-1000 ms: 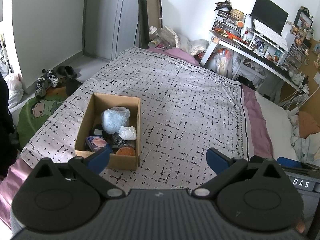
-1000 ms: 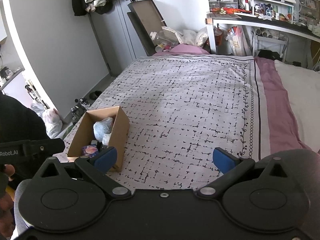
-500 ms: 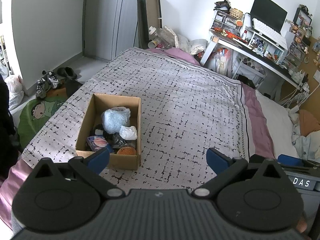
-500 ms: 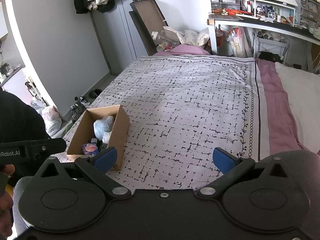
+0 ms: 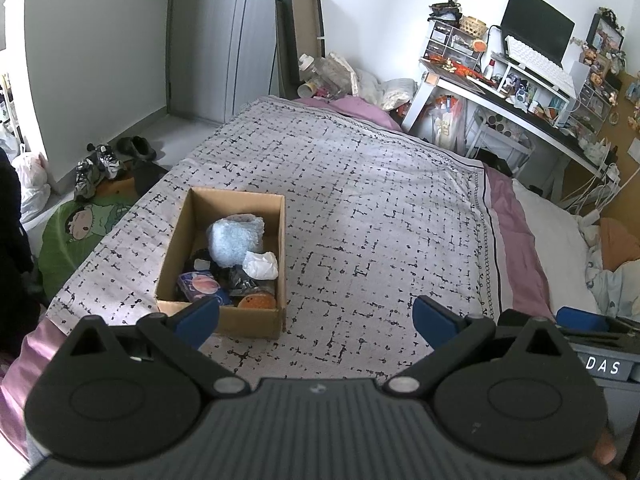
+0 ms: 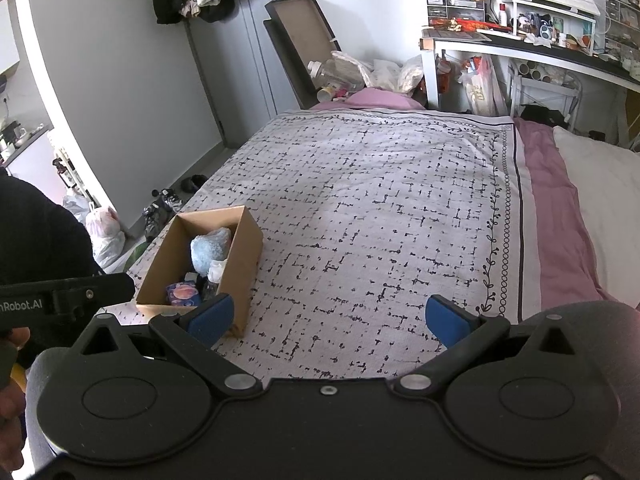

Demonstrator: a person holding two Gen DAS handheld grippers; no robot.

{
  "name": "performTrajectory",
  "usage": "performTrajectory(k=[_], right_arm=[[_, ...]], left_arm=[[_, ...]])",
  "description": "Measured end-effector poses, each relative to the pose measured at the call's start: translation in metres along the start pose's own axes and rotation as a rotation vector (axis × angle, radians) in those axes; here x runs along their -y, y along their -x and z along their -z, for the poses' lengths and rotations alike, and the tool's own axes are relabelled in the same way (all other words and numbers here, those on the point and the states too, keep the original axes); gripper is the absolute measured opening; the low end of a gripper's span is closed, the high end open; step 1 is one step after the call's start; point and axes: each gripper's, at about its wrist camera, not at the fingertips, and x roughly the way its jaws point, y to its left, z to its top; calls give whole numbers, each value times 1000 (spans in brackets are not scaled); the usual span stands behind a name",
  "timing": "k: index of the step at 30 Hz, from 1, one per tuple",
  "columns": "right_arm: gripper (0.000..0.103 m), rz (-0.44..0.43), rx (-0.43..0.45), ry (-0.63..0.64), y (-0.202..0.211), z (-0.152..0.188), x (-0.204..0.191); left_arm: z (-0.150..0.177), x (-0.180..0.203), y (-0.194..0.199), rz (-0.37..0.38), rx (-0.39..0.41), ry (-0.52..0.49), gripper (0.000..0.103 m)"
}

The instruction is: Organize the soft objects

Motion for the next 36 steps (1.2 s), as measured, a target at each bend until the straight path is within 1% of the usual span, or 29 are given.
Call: performTrajectory(k=[12, 18, 36], right_arm=[[103, 3, 3, 1, 0, 0, 0], [103, 4, 2, -1, 0, -1, -1], [103, 10, -10, 0, -1, 2, 2]], left_arm=[[1, 1, 2, -1, 2, -7, 102], [1, 3, 6, -21, 10, -26, 102], [3, 1, 3, -16, 12, -10, 102]])
